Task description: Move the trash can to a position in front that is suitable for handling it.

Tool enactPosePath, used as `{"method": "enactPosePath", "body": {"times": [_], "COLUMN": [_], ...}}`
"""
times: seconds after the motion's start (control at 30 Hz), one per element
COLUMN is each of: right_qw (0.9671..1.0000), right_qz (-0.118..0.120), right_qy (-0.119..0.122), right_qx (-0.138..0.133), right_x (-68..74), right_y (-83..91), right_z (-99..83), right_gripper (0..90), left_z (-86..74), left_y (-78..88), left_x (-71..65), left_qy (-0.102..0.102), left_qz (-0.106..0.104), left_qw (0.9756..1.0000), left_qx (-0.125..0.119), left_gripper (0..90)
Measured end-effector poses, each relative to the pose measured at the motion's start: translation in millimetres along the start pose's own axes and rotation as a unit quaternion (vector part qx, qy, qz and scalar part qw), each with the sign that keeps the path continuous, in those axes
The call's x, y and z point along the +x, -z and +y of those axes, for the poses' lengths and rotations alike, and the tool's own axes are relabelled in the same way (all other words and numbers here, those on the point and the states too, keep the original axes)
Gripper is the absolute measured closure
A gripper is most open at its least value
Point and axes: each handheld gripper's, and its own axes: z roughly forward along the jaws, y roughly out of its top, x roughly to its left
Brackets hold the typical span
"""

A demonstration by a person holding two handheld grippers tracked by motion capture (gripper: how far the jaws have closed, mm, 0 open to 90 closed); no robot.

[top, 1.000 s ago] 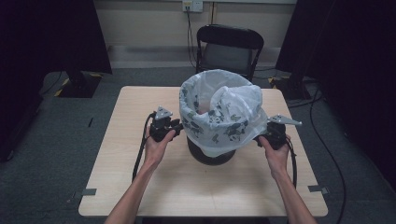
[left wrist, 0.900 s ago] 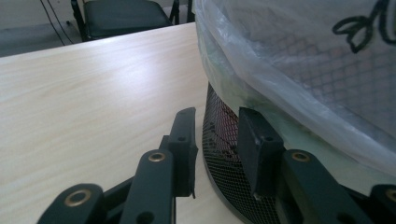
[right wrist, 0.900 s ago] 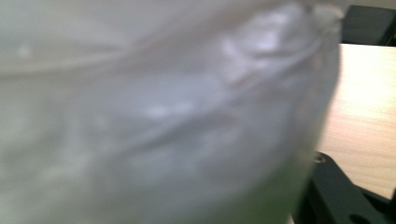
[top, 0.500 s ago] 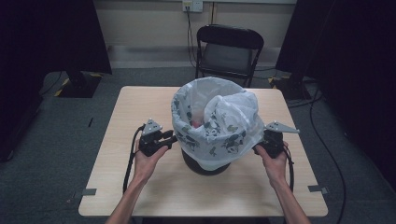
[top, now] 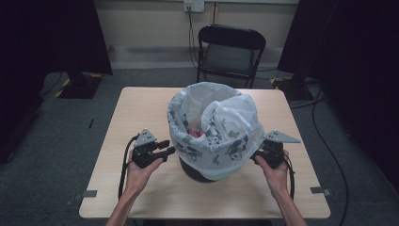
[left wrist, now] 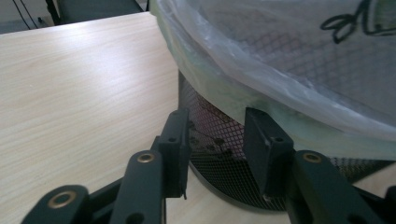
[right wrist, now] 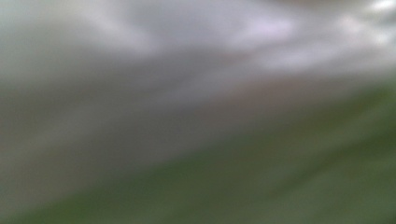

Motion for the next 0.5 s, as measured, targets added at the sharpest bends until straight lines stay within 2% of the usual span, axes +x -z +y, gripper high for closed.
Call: {"method": "enactPosePath", "body": {"times": [0.03,0.1,0.13,0.17,0.2,0.23,0.27,0.3,0.4,0.5], "right_qw": [1.0,0.9996,0.9995,0.9993,0.9991,0.9991,0.9993,0.9994,0.9997,0.9995], "right_qz": [-0.003,-0.025,-0.027,-0.03,-0.033,-0.033,-0.028,-0.025,-0.024,-0.03], "right_qy": [0.005,0.006,0.004,0.008,0.007,0.007,0.003,0.002,-0.004,-0.001], "right_qx": [0.004,0.015,0.019,0.022,0.025,0.025,0.023,0.021,0.009,0.006], "right_x": [1.5,0.5,-1.7,-4.5,-6.6,-6.6,-12.3,-13.7,-18.3,-22.1], "right_y": [0.4,0.8,0.7,1.0,1.6,1.6,6.5,9.1,21.1,34.3], "right_z": [-1.4,-1.7,-1.5,-1.3,-1.1,-1.1,0.6,1.5,4.5,5.5], "right_gripper": [53.5,34.3,32.1,35.0,33.2,33.2,33.4,33.6,33.2,31.7], "left_z": [-1.2,-1.4,-1.3,-1.2,-0.5,-0.5,1.8,3.3,8.2,12.3], "left_y": [3.7,6.8,9.1,11.1,14.4,14.4,23.5,28.5,41.7,47.7], "left_x": [1.2,4.5,6.3,8.5,11.7,11.7,16.8,18.9,22.2,21.4], "left_qy": [-0.001,0.003,0.002,0.008,0.017,0.017,0.025,0.031,0.041,0.039], "left_qz": [-0.015,-0.01,-0.005,-0.005,-0.004,-0.004,0.005,-0.001,0.003,-0.002], "left_qw": [0.9999,0.9999,1.0,0.9999,0.9996,0.9996,0.9992,0.9988,0.9973,0.9968], "left_qx": [-0.002,-0.004,-0.008,-0.014,-0.021,-0.021,-0.031,-0.039,-0.061,-0.07], "left_gripper": [52.1,35.5,35.2,38.3,35.7,33.1,33.5,33.3,32.4,31.9]}}
